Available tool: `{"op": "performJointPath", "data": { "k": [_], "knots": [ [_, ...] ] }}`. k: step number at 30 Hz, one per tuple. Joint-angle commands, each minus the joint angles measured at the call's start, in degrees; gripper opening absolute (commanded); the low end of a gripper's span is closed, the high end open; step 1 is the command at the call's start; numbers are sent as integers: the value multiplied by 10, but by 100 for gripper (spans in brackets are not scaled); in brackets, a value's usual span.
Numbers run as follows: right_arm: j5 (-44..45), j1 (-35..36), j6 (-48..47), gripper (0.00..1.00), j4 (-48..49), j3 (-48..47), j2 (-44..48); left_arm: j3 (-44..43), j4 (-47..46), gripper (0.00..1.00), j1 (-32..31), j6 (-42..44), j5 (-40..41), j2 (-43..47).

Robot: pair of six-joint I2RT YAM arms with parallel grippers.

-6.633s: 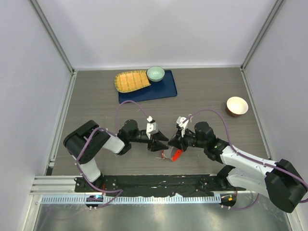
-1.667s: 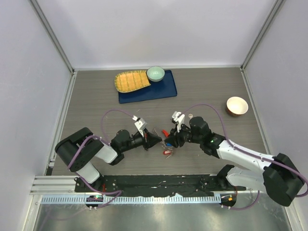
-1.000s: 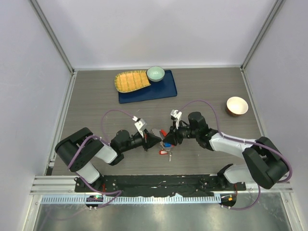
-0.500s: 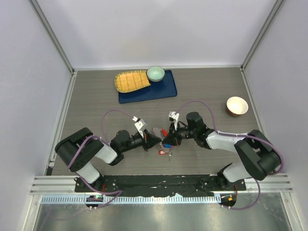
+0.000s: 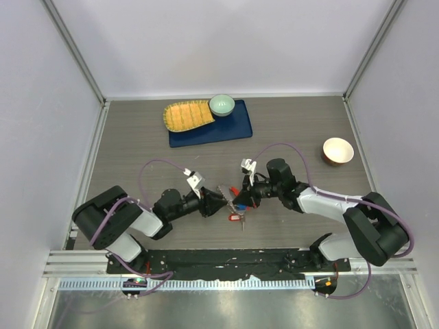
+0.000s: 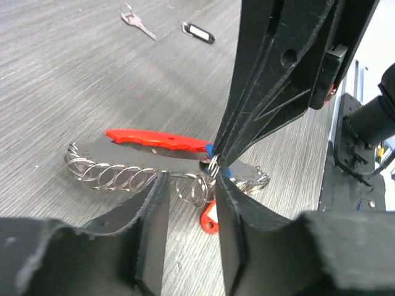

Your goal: Put the keys on the keyring

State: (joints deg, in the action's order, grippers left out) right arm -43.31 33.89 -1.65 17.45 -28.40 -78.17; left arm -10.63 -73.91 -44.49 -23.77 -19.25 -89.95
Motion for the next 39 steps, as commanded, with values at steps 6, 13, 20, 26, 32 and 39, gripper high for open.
{"op": "performJointPath", "data": {
  "k": [6,13,20,26,32,39],
  "knots": [
    [49,16,-82,1,-90,-56,52,-32,130,60,7,126,-15,157],
    [73,37,-108,1,-118,-70,65,-78,259,61,8,203,-85,162],
    [111,64,-137,1,-150,-82,72,-109,317,59,13,250,-152,131],
    [132,84,-155,1,-162,-87,74,-116,332,57,14,275,-185,120],
    [142,98,-164,1,-169,-90,80,-106,298,51,14,282,-189,102],
    [154,109,-170,1,-171,-95,84,-118,295,35,14,268,-200,87]
  ]
}}
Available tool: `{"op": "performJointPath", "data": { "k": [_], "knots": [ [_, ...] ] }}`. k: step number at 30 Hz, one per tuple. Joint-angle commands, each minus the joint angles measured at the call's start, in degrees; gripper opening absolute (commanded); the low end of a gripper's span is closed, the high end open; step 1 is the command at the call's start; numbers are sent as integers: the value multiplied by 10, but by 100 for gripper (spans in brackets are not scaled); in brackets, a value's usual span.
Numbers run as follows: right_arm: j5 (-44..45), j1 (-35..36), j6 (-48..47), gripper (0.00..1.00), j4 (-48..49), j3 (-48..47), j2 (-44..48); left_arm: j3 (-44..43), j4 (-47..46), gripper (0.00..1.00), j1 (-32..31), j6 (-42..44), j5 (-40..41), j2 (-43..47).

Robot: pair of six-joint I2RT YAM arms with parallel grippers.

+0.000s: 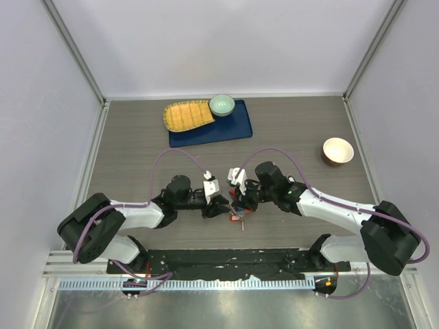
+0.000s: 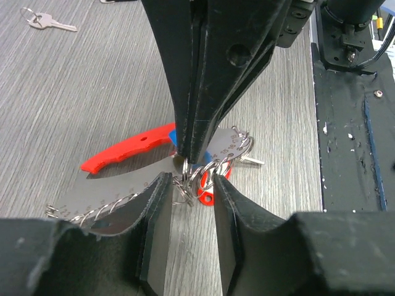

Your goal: Put the keys on the keyring

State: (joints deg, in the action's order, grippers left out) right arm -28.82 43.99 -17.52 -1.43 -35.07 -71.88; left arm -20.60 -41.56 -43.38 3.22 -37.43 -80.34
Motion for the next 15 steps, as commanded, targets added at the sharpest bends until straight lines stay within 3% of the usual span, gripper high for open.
{"op": "performJointPath", "data": {
  "k": [1,15],
  "knots": [
    [11,8,-12,1,18,-29,21,-18,-28,34,2,-3,-18,-10],
    [21,17,-4,1,11,-27,19,-4,-110,25,3,-67,-7,-32]
  ]
}}
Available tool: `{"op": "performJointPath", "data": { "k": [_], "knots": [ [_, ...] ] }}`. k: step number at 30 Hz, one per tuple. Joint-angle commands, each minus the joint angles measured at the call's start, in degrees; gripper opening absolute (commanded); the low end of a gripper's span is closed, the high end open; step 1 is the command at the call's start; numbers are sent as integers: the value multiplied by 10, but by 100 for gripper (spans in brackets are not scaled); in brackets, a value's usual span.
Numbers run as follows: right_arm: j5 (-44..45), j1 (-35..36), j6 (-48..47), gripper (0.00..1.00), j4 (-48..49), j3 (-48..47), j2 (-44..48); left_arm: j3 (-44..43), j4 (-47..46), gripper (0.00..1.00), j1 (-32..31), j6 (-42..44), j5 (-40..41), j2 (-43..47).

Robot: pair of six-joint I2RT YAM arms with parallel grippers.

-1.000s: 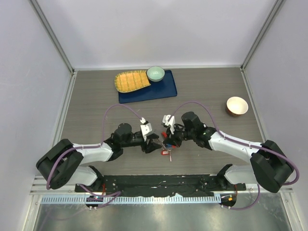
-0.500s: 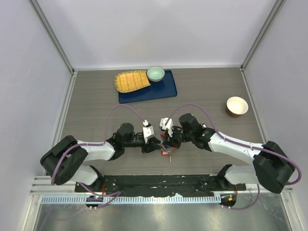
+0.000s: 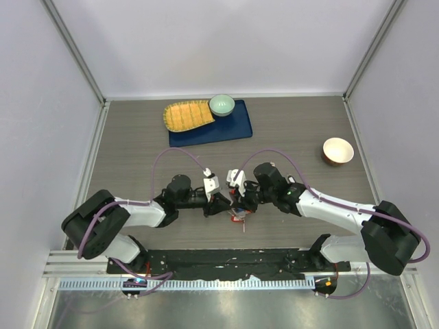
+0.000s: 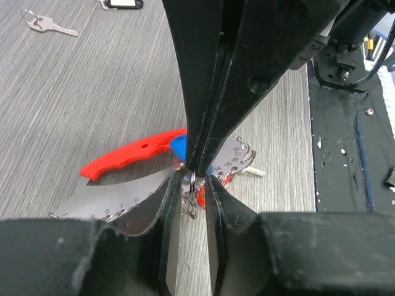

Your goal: Put the keys on the keyring

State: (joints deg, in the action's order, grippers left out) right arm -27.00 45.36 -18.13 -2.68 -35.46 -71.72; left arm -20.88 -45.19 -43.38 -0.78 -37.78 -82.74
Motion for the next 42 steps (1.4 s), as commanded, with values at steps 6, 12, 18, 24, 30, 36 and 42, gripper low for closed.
{"op": "performJointPath", "data": {
  "k": [6,12,18,24,30,36,42],
  "knots": [
    [2,3,9,1,24,-22,21,-1,-81,11,2,-39,-7,-16],
    [7,3,12,1,40,-21,26,-6,-59,0,3,-32,-14,-14],
    [25,3,29,6,49,-19,35,-12,-20,0,3,-24,-7,-1],
    [78,3,74,35,68,0,66,16,-57,0,3,-39,61,30],
    [112,3,84,38,92,41,110,47,-138,0,3,-81,102,48],
    [108,3,72,37,110,51,106,60,-191,0,2,-112,127,42],
    [99,5,70,38,132,58,86,66,-226,0,3,-134,131,26]
  ]
}}
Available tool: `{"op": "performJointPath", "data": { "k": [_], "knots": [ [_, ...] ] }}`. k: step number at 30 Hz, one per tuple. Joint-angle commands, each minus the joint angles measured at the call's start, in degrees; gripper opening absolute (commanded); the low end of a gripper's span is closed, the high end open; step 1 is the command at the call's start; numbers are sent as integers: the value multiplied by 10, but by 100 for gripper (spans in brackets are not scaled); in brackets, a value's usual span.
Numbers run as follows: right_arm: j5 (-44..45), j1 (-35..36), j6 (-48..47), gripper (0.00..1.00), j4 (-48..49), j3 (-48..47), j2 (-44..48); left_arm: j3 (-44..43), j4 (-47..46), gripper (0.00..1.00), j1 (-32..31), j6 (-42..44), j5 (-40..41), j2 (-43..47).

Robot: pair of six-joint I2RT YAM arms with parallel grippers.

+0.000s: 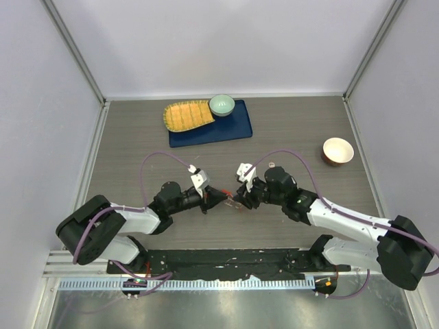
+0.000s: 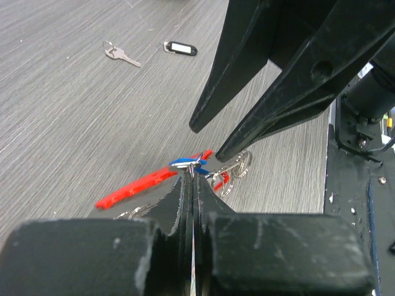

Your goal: Put the keys on the keyring

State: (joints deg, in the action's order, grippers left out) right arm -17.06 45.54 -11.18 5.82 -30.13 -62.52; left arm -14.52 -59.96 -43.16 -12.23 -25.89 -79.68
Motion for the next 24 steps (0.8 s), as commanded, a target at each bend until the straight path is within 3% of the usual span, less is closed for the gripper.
{"op": "performJointPath", "data": {
  "k": [1,10,13,21,24],
  "knots": [
    [0,4,1,38,56,6,-8,2,-81,0,1,-24,11,-8],
    [18,4,-16,35,81,3,-35,1,-102,0,0,-37,1,-21],
    [15,3,-22,30,74,-2,-43,3,-107,0,1,-39,4,-21],
    [-1,3,-14,1,65,6,-40,9,-138,0,1,-56,16,-30],
    [-19,3,-7,1,60,7,-35,10,-163,0,-1,-63,19,-43]
  ]
}}
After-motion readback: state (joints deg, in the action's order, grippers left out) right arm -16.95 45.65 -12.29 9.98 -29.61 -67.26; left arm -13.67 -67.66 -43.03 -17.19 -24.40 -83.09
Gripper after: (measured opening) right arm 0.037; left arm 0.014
